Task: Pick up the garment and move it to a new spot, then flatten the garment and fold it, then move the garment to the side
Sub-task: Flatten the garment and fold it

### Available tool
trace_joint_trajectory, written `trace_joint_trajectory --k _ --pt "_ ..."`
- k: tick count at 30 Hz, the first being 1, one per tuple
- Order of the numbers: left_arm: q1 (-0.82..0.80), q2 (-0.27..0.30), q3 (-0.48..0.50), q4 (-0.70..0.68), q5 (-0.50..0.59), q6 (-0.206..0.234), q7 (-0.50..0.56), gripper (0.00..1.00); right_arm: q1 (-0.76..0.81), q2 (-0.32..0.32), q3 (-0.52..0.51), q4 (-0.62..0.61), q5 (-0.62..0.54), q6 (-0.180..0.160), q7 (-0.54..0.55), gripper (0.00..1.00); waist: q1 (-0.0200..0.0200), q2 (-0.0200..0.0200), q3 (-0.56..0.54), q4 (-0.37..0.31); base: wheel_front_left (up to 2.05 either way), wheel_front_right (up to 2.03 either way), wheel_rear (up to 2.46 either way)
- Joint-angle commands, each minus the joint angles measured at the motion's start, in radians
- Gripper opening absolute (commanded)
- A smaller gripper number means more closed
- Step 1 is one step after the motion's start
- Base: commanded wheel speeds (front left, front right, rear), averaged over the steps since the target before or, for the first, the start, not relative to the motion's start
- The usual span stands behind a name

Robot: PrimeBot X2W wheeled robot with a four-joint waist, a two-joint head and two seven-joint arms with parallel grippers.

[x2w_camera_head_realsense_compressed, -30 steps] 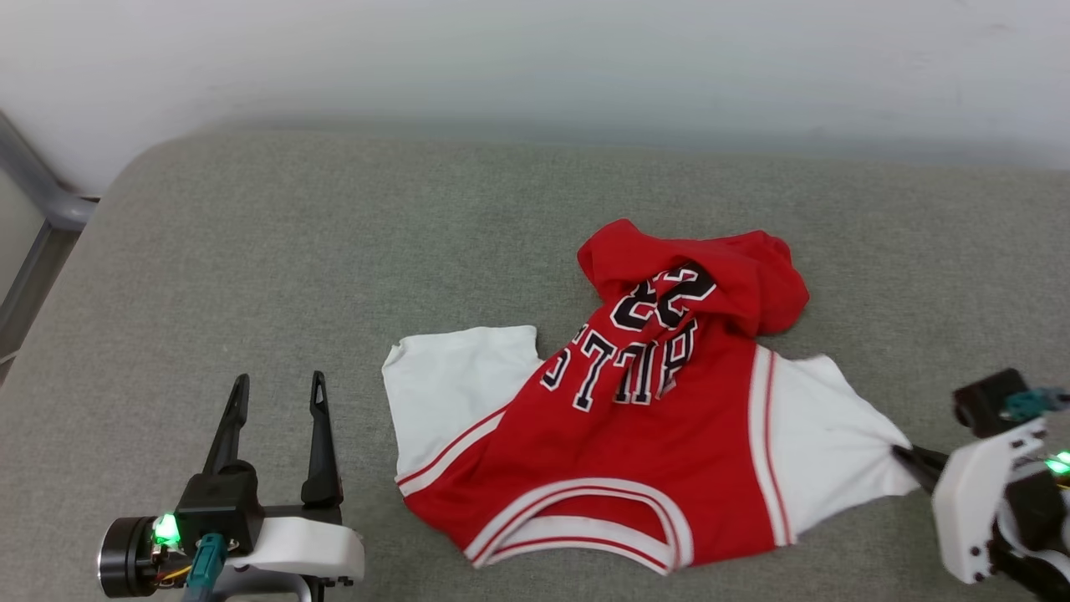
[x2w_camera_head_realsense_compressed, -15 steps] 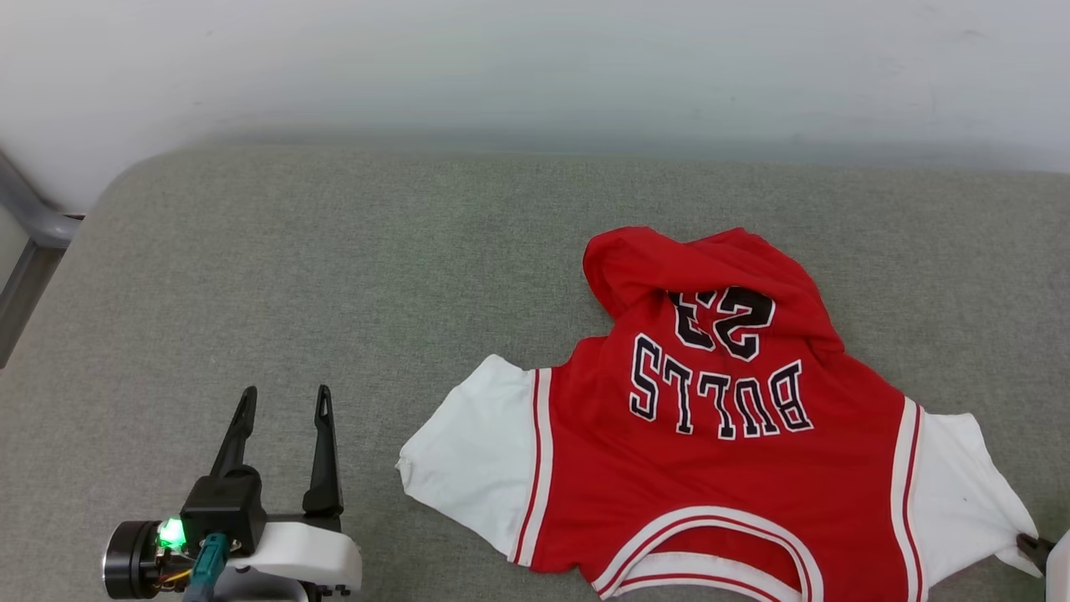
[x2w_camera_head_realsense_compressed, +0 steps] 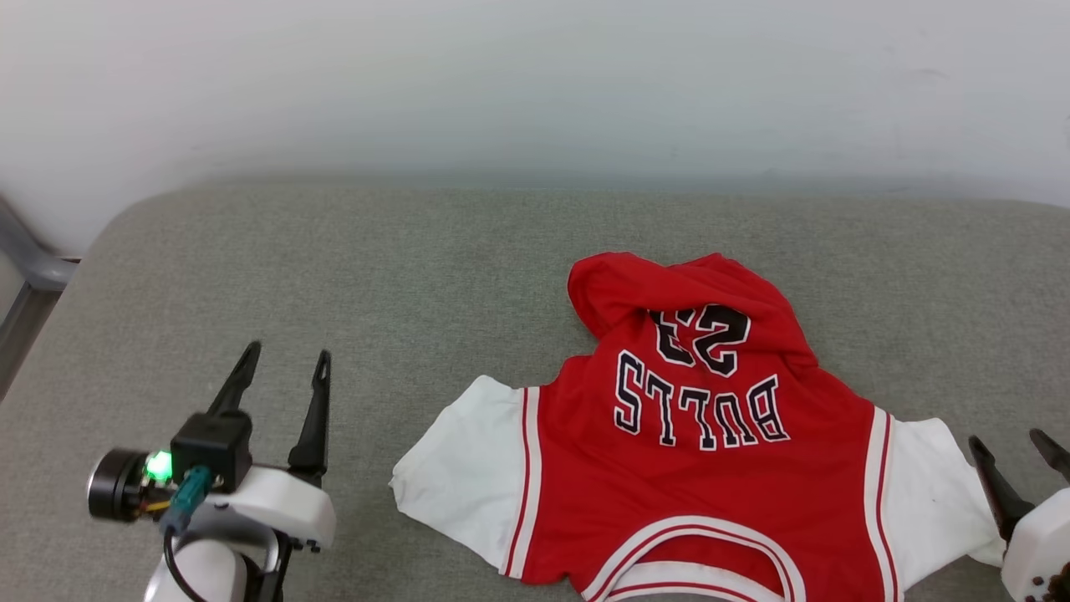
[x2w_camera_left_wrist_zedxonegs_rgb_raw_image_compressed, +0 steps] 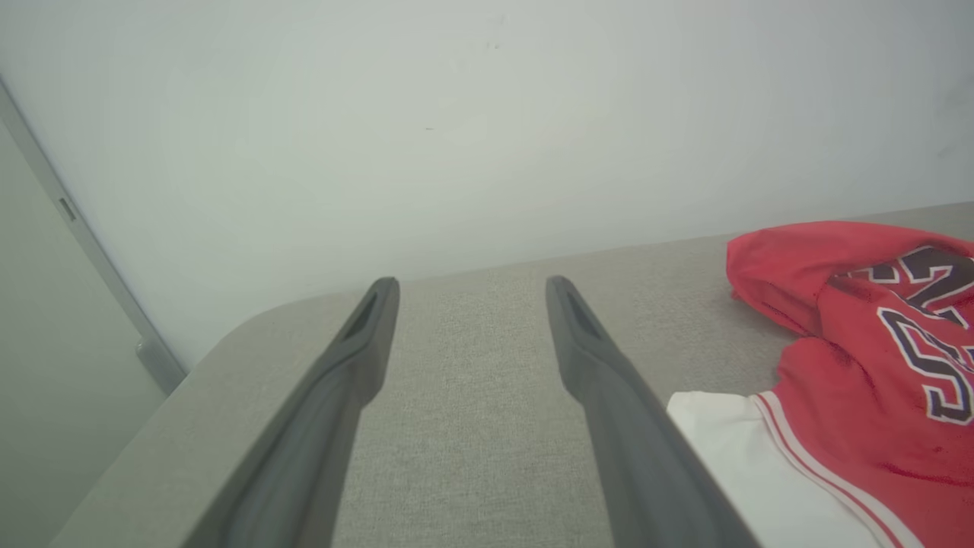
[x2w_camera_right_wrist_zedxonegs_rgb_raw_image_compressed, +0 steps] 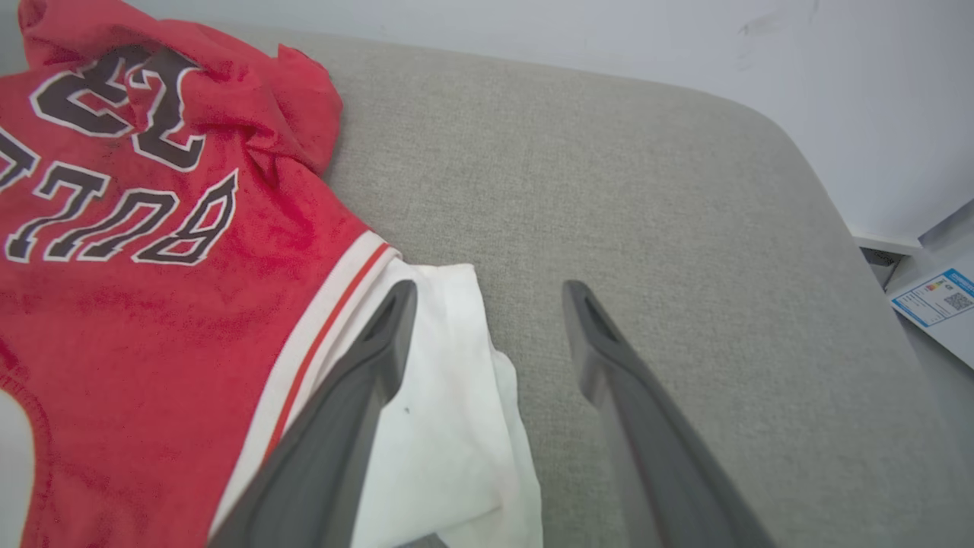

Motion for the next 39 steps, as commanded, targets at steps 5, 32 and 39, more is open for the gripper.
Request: trace_joint_trajectory --k 5,32,39 --pt "-0.099 0.041 -0.041 0.009 -0.004 -0.042 0.043 1.0 0.062 0.098 -0.082 -0.132 -0.088 -0.001 -0.016 1.0 0.0001 0.0 -0.004 -0.014 0.0 0.0 0.0" --pt "-0.359 0.378 -0.608 0.026 -0.571 -0.077 0.959 1.0 0.181 0.278 -0.145 -0.418 -0.209 -0.001 0.094 1.0 0.0001 0.0 0.079 -0.082 0.0 0.0 0.0" --pt "-0.336 0.376 -0.66 0.09 -0.617 -0.077 0.963 1.0 0.157 0.283 -0.137 -0.393 -0.197 -0.001 0.089 1.0 0.0001 0.0 0.12 -0.103 0.0 0.0 0.0"
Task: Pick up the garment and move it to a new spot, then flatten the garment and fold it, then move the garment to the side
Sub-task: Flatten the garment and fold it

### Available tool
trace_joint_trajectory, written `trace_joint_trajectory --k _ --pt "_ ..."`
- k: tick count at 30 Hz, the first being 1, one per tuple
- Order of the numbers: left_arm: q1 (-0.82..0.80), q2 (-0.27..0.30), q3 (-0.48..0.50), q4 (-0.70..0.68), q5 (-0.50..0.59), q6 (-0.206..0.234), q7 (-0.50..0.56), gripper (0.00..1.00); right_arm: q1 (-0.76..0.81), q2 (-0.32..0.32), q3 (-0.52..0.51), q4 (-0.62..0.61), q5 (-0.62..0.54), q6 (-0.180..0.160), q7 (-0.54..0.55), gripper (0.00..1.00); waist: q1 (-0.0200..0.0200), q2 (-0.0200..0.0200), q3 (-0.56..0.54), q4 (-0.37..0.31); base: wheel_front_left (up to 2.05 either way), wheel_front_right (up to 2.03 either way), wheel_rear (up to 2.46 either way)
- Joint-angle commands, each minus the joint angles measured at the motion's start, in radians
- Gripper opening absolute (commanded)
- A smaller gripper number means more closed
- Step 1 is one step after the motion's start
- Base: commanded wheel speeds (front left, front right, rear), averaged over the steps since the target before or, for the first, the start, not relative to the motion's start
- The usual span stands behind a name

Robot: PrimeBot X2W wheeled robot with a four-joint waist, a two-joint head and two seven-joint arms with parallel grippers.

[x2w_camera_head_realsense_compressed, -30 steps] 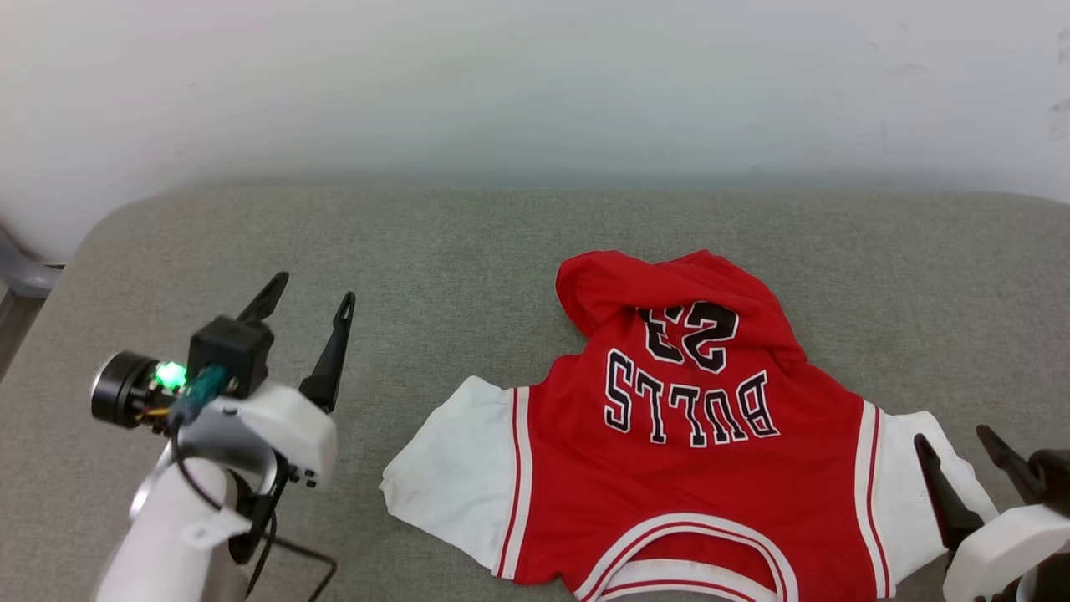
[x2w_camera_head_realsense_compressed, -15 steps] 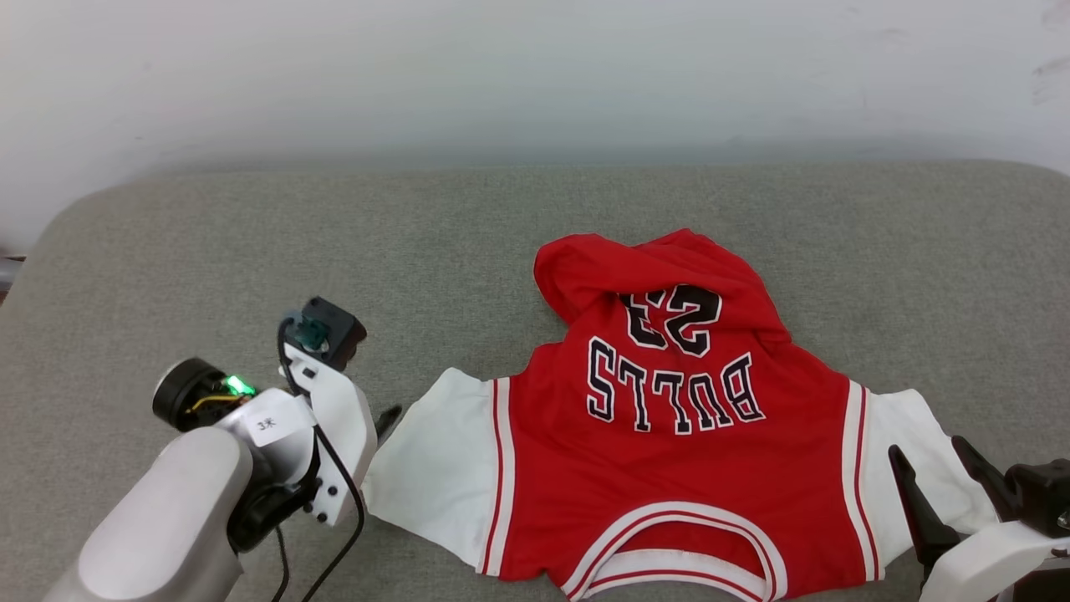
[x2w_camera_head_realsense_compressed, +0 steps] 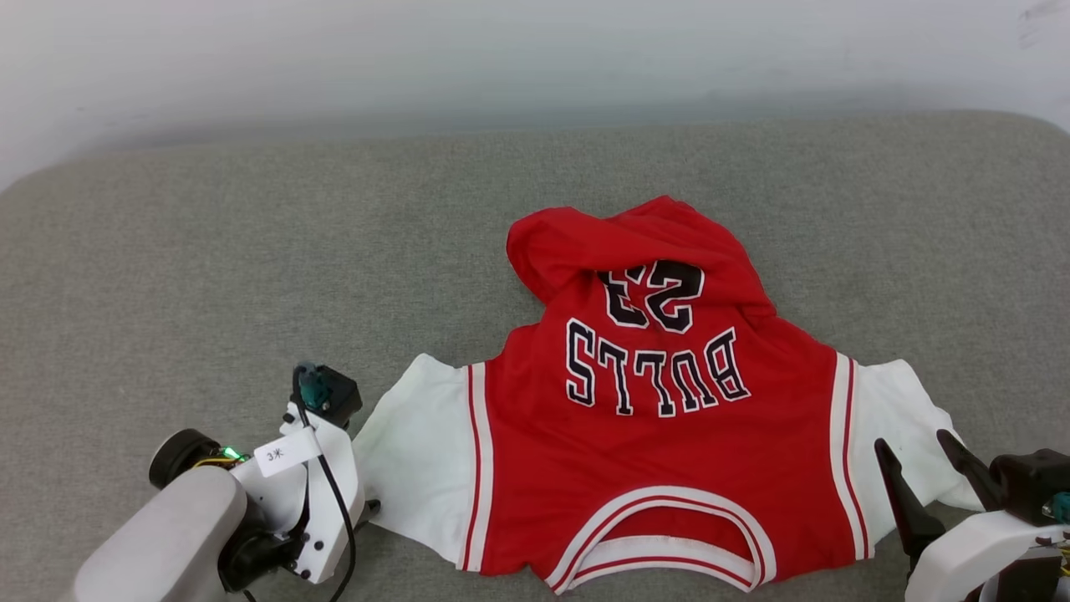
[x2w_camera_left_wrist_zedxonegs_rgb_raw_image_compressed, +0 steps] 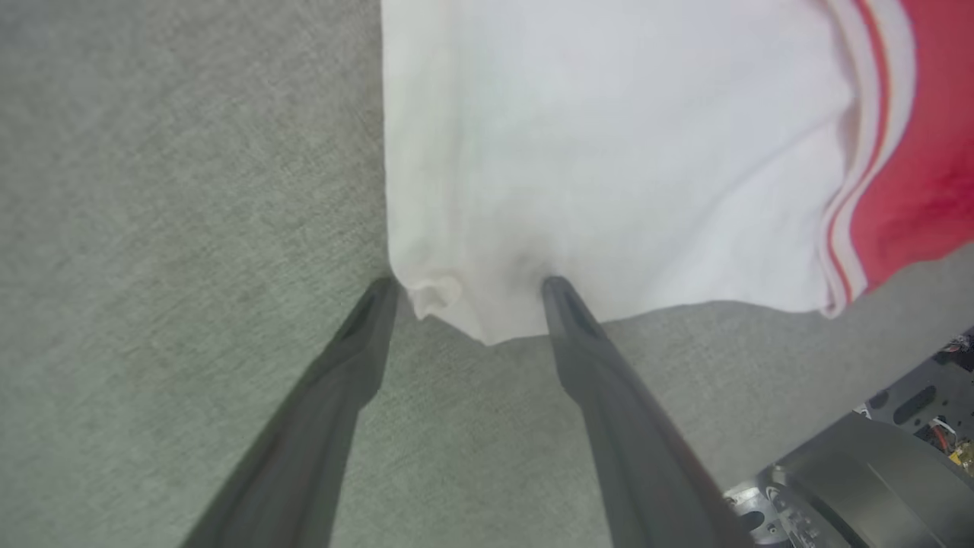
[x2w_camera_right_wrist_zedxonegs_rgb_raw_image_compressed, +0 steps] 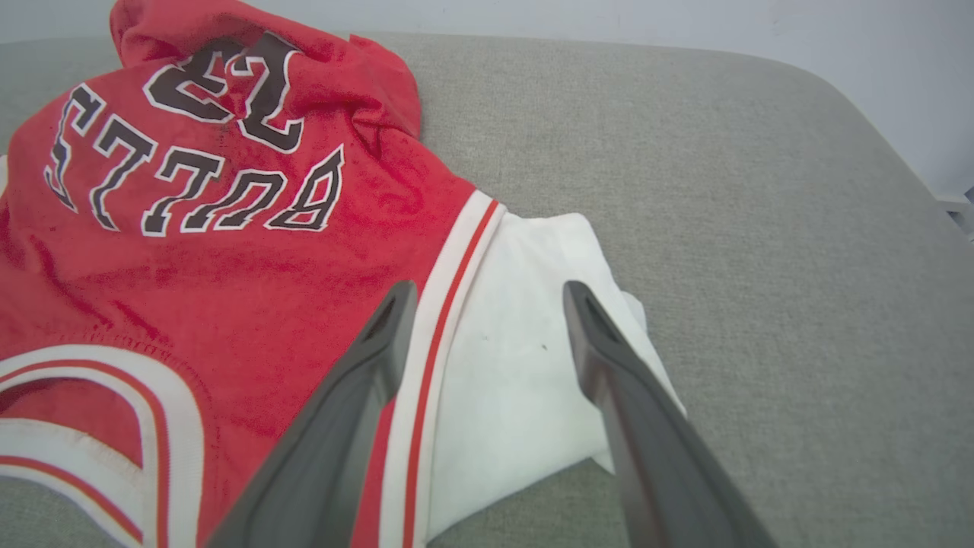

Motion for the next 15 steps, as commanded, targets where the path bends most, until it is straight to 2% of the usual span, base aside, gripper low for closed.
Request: trace_joint_trajectory --k 1,5,6,7,8,12,15 --pt "0.007 -0.005 -0.011 0.016 -0.008 -0.001 -0.008 1.0 -0.02 0.005 0.001 0.009 0.01 -0.001 -0.006 1.0 -0.0001 0.0 0.013 -0.008 0.0 0.0 0.0" --pt "0.02 -0.017 -0.069 0.061 -0.011 -0.001 -0.011 1.0 -0.029 0.006 0.006 0.033 0.015 -0.001 -0.015 1.0 -0.0001 0.0 0.024 -0.013 0.0 0.0 0.0" --pt "0.022 -0.018 -0.082 0.069 -0.011 -0.001 -0.016 0.9 -0.033 0.005 0.008 0.038 0.017 -0.001 -0.018 1.0 -0.0001 0.0 0.025 -0.014 0.0 0.0 0.0" --pt "0.02 -0.02 -0.088 0.073 -0.011 -0.001 -0.03 0.35 -0.036 0.004 0.009 0.041 0.018 -0.001 -0.019 1.0 -0.0001 0.0 0.026 -0.015 0.0 0.0 0.0" --pt "0.017 -0.023 -0.09 0.079 -0.015 -0.001 -0.042 0.0 -0.039 0.002 0.008 0.043 0.019 -0.001 -0.019 1.0 -0.0001 0.0 0.025 -0.015 0.0 0.0 0.0" --pt "0.004 -0.016 -0.086 0.084 -0.023 -0.001 -0.098 0.0 -0.042 -0.015 0.002 0.043 0.014 -0.001 -0.021 1.0 -0.0001 0.0 0.005 -0.013 0.0 0.0 0.0" --pt "-0.002 -0.003 -0.044 0.077 -0.038 0.01 -0.16 0.0 -0.047 -0.048 0.006 0.03 0.007 -0.001 -0.014 1.0 -0.0001 0.0 -0.014 -0.012 0.0 0.0 0.0"
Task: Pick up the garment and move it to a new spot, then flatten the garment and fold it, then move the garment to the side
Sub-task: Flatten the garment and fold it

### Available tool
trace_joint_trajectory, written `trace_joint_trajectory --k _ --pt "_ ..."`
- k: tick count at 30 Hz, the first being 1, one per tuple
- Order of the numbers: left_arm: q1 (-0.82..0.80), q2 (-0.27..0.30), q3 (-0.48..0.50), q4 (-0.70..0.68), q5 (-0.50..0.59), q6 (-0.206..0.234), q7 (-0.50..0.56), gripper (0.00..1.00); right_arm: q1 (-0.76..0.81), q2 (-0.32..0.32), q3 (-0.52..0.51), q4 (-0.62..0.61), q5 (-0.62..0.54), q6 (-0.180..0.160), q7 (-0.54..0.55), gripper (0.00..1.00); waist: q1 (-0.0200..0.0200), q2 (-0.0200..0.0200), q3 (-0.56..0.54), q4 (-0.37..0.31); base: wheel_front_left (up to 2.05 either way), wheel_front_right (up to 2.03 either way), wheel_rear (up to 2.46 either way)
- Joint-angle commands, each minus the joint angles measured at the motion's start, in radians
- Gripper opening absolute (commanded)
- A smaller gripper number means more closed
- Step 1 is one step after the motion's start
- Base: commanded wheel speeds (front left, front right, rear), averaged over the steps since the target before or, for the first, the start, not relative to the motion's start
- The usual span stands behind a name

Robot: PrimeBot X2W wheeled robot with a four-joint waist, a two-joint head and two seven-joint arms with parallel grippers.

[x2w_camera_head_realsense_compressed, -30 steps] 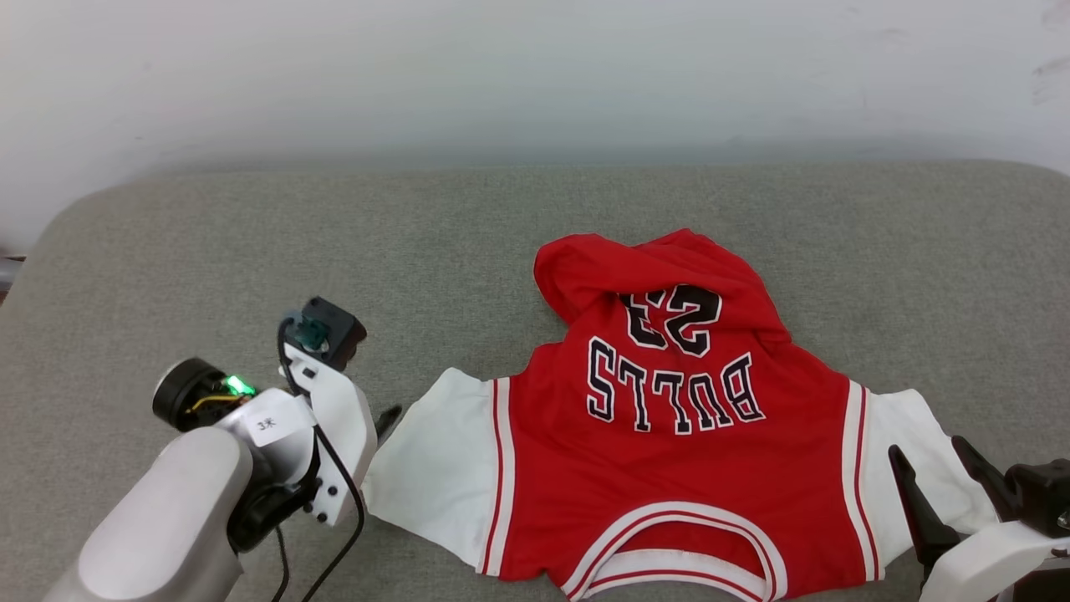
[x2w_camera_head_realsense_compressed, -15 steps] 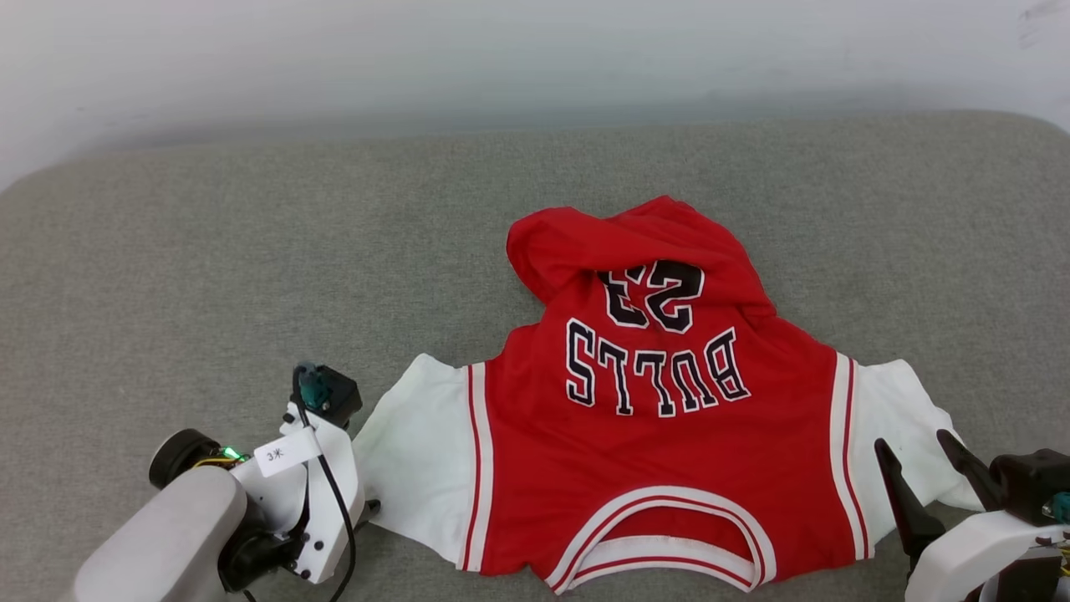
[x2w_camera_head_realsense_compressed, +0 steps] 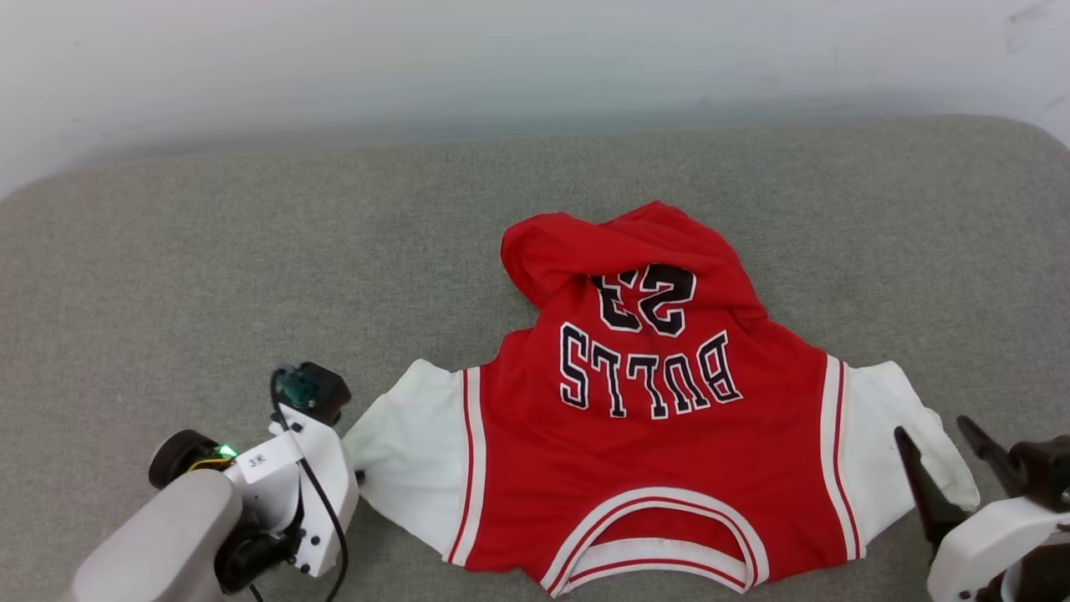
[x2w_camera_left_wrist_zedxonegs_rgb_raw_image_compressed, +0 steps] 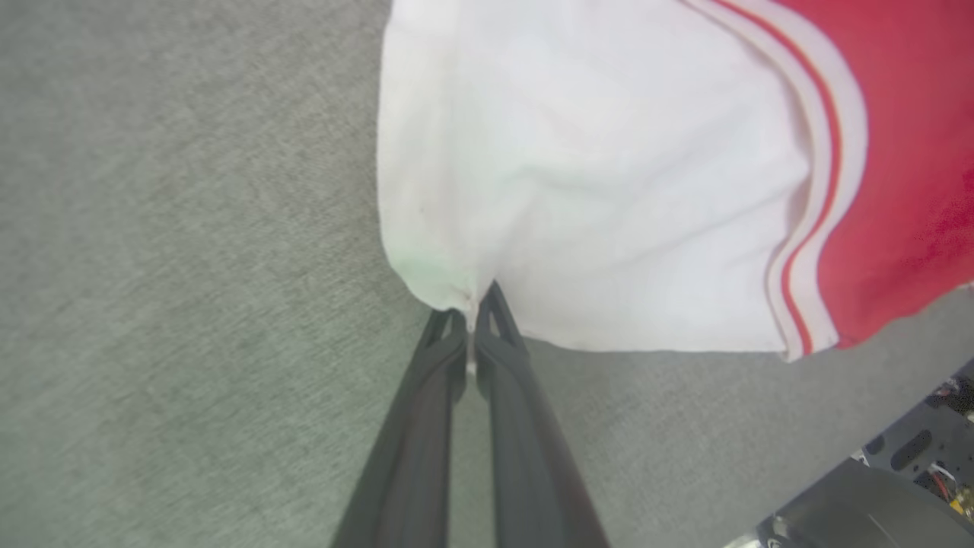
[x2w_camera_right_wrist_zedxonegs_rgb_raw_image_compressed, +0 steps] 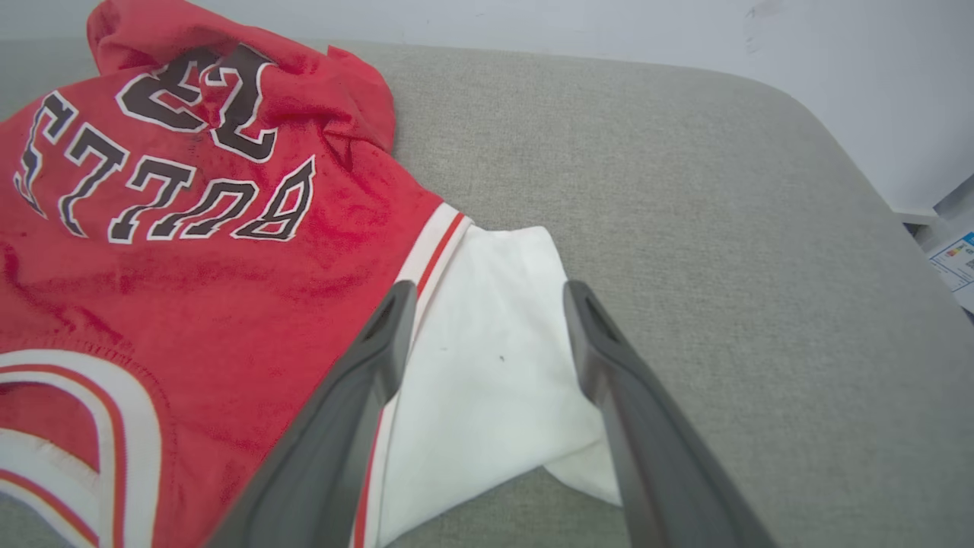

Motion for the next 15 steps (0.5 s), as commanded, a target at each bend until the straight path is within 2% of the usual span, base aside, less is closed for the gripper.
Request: trace_joint_trajectory --k 1,8,15 --pt "0.013 0.008 0.02 -0.001 -0.01 0.012 -0.029 0.0 -0.018 -0.028 -0.001 -0.014 -0.007 -0.001 0.01 1.0 0.0 0.0 -0.017 0.003 0.0 0.0 0.0" --pt "0.035 0.048 0.104 -0.066 -0.046 0.069 -0.119 0.0 -0.034 -0.145 0.001 -0.08 0.016 -0.001 0.086 1.0 0.0 0.0 -0.057 0.017 0.0 0.0 0.0" --pt "0.081 0.104 0.153 -0.16 -0.052 0.123 -0.162 0.0 -0.043 -0.273 0.049 -0.115 0.11 -0.001 0.27 1.0 0.0 0.0 -0.064 0.043 0.0 0.0 0.0"
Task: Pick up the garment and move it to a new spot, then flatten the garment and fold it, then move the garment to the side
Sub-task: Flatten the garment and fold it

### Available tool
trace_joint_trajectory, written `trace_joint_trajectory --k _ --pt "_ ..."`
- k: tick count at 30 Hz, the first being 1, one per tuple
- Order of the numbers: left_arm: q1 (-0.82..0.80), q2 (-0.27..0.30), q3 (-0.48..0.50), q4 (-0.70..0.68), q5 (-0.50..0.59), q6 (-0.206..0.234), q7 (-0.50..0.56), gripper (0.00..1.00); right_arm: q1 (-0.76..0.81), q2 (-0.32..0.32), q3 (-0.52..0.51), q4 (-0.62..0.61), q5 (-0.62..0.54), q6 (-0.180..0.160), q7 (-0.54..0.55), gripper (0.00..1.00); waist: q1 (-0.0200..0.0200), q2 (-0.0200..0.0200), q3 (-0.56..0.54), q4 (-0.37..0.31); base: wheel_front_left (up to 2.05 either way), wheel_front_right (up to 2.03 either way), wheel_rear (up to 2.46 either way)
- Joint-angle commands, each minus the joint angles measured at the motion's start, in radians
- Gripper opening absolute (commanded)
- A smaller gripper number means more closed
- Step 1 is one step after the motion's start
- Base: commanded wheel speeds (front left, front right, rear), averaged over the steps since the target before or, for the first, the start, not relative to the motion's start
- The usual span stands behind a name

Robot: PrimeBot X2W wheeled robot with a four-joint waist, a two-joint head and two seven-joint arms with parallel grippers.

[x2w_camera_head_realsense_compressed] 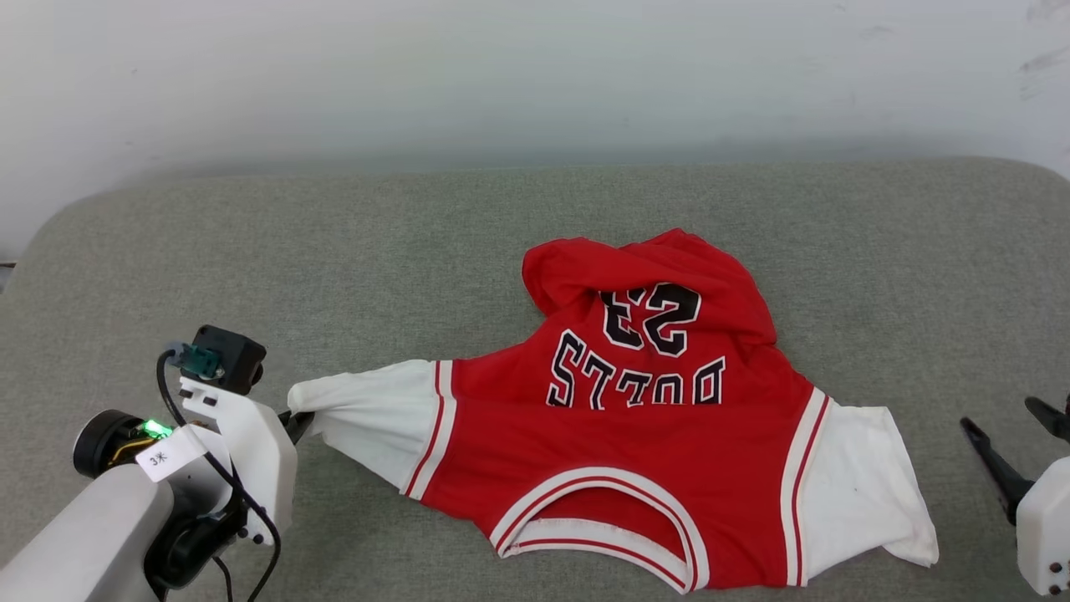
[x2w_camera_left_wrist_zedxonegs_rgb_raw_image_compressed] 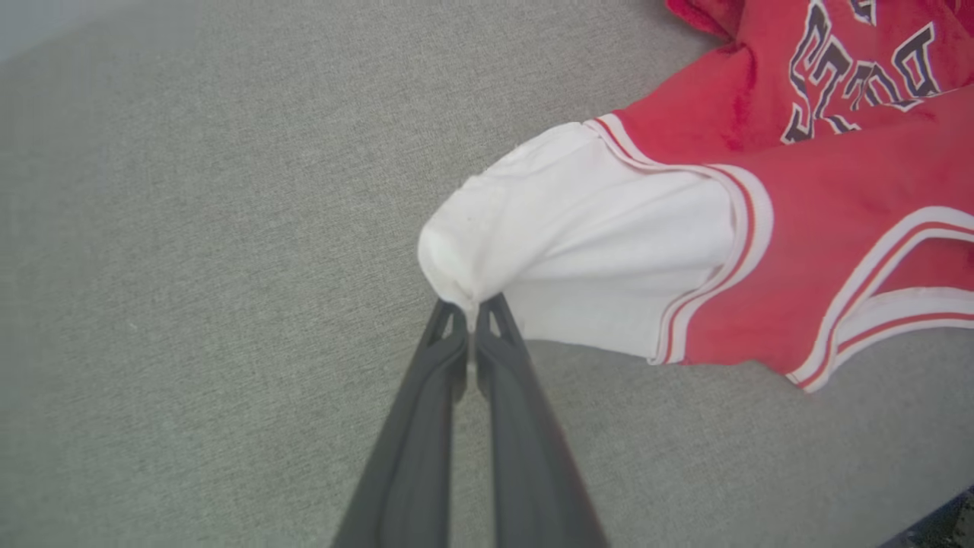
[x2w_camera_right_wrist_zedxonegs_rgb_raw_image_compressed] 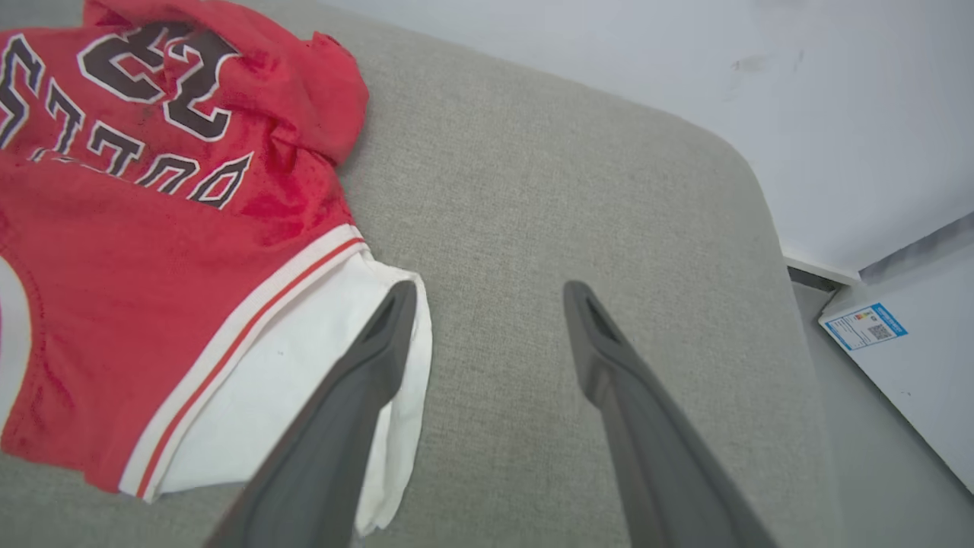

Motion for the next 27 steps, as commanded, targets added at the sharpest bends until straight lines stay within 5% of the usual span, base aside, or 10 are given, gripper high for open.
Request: trace_joint_trajectory --k 1,9,27 --pt "0.02 0.013 0.006 -0.024 0.0 0.012 -0.008 0.0 -0.009 -0.038 0.02 -0.004 0.033 -0.001 0.053 1.0 -0.0001 0.0 0.001 0.009 0.0 0.0 0.0" --pt "0.046 0.012 0.003 -0.116 0.013 0.053 -0.016 0.0 -0.024 -0.145 0.148 0.018 0.193 -0.001 0.286 1.0 -0.0001 0.0 0.023 0.03 0.0 0.0 0.0" --pt "0.001 -0.008 -0.005 -0.148 0.039 0.068 -0.038 0.0 -0.107 -0.021 0.391 0.365 0.267 0.001 0.214 1.0 -0.0001 0.0 0.097 0.05 0.0 0.0 0.0"
